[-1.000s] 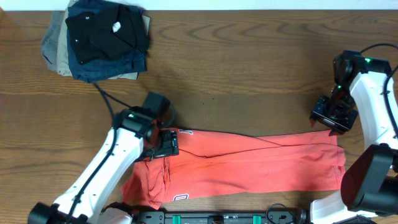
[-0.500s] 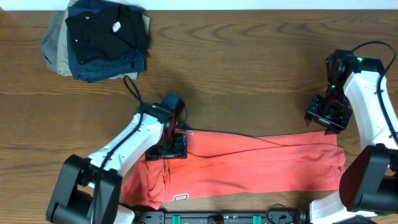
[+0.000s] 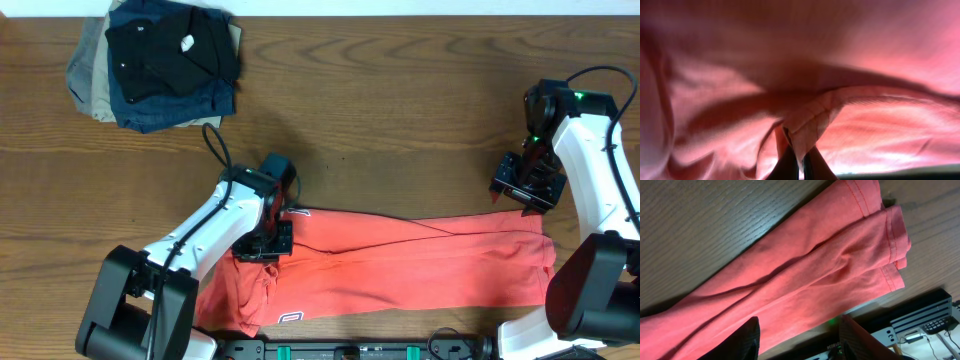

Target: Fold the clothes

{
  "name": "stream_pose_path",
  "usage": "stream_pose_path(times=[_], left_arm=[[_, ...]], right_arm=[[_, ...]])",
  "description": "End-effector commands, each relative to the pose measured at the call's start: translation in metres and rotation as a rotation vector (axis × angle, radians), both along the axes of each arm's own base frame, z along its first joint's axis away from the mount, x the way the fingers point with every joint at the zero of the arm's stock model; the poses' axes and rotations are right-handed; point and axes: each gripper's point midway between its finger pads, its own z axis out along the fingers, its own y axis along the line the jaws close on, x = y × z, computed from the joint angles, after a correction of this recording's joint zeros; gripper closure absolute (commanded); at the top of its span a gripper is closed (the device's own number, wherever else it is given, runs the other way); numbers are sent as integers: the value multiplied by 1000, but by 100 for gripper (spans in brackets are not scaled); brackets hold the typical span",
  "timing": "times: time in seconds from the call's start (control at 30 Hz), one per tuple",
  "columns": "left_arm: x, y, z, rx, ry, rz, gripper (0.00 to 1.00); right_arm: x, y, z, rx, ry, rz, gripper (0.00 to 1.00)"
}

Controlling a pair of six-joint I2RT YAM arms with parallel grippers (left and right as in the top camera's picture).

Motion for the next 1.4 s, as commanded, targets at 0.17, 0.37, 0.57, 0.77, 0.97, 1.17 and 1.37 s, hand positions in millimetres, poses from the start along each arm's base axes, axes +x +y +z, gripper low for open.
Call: stream_pose_path(times=[0.17, 0.37, 0.57, 0.77, 0.97, 1.17, 1.37], left_arm=[[-26, -2, 16, -41, 84, 6, 94], [-41, -3, 30, -56, 105, -16, 94], [-62, -10, 35, -51, 162, -81, 94], [-75, -6, 40, -8, 212, -69, 94], [-87, 4, 46, 35, 261, -86, 94], [-89, -2, 45, 31, 253, -115, 89], [-93, -5, 44, 34, 249, -147, 40]], right_arm=[[0, 2, 5, -4, -22, 18, 50], [0, 2, 5, -4, -22, 18, 50], [0, 2, 5, -4, -22, 19, 50], [-2, 2, 5, -2, -11, 29, 50], [-4, 2, 5, -1, -3, 45, 50], [-4, 2, 5, -1, -6, 45, 50], [-5, 2, 5, -1, -2, 45, 50]])
